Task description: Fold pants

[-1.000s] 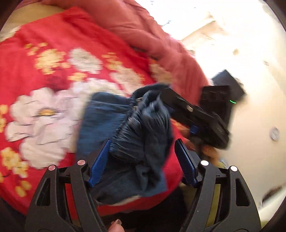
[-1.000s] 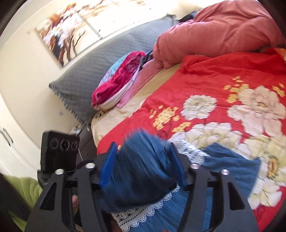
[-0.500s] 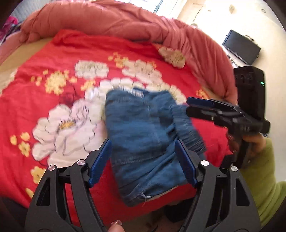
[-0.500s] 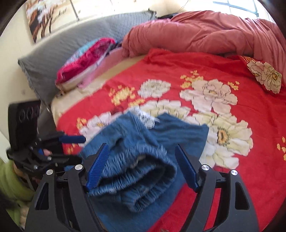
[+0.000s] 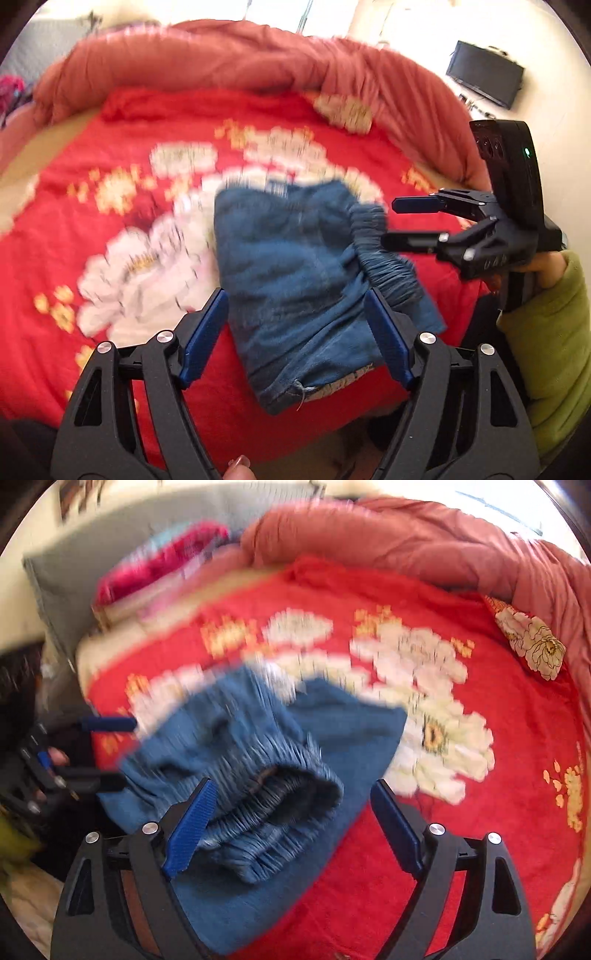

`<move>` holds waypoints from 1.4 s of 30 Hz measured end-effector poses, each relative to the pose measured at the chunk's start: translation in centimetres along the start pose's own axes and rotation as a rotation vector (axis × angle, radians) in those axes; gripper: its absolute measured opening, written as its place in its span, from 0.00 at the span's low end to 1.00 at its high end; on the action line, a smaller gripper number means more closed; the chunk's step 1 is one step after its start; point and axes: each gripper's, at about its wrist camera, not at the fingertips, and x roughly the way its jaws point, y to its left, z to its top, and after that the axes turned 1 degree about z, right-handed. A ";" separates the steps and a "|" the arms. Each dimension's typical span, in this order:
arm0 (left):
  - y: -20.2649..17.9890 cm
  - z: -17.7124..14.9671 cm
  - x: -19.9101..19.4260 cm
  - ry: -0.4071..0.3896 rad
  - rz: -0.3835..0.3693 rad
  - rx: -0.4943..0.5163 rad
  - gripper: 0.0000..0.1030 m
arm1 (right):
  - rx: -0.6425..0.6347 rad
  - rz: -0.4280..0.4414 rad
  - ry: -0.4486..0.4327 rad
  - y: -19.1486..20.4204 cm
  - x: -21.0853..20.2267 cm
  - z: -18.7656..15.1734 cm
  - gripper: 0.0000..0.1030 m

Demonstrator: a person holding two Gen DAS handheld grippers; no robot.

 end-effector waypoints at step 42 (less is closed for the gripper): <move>-3.7 -2.2 2.5 0.089 -0.156 0.081 0.42 | -0.053 -0.092 0.109 1.6 9.4 6.1 0.45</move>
